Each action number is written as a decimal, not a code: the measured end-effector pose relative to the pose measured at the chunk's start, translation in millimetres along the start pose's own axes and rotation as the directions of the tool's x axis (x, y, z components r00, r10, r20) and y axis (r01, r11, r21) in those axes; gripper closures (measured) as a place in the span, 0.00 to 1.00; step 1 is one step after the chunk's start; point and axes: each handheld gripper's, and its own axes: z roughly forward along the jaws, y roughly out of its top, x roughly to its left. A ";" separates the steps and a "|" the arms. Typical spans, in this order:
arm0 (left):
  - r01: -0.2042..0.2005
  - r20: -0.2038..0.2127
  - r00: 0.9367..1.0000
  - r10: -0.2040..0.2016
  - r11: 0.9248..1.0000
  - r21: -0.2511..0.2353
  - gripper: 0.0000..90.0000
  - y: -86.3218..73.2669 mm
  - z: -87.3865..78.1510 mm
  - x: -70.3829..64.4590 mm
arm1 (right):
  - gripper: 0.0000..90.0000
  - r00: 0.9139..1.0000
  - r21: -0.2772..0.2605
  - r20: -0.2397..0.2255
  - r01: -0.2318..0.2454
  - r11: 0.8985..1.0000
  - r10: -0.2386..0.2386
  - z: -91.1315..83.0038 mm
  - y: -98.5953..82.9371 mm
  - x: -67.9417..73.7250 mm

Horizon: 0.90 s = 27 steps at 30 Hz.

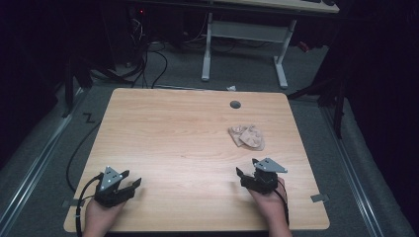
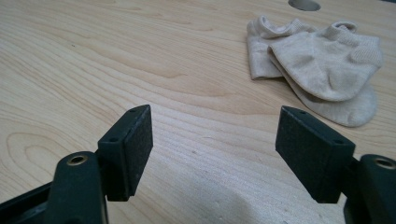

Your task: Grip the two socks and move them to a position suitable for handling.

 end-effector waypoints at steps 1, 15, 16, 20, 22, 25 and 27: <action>0.000 0.000 1.000 0.000 1.000 0.000 0.49 0.0 0.0 0.0 | 0.31 1.000 0.006 0.008 0.000 1.000 0.000 0.0 1.5 -0.4; -0.003 0.022 1.000 0.003 1.000 0.005 0.48 0.0 0.7 -0.9 | 0.37 0.998 0.074 0.064 0.009 0.997 -0.014 8.7 30.8 -14.9; -0.001 0.024 1.000 0.001 1.000 0.001 0.48 0.0 0.2 -0.8 | 0.38 0.997 0.075 0.073 0.005 0.997 -0.011 9.5 33.7 -17.4; 0.002 0.032 0.999 -0.002 1.000 0.005 0.48 -0.4 0.7 0.3 | 0.40 0.995 0.094 0.101 -0.031 0.995 0.021 16.4 43.8 -30.2; 0.003 0.032 0.999 -0.003 1.000 0.005 0.48 -0.1 1.7 0.4 | 0.43 0.993 0.107 0.107 -0.051 0.993 0.040 21.1 47.3 -37.4; 0.004 0.037 0.999 -0.004 1.000 0.007 0.48 0.2 2.1 1.0 | 0.44 0.992 0.130 0.113 -0.078 0.988 0.063 29.2 51.9 -47.9; 0.001 0.041 0.999 -0.002 1.000 0.014 0.48 0.2 2.7 1.4 | 0.45 0.990 0.139 0.119 -0.089 0.986 0.073 34.8 54.3 -54.7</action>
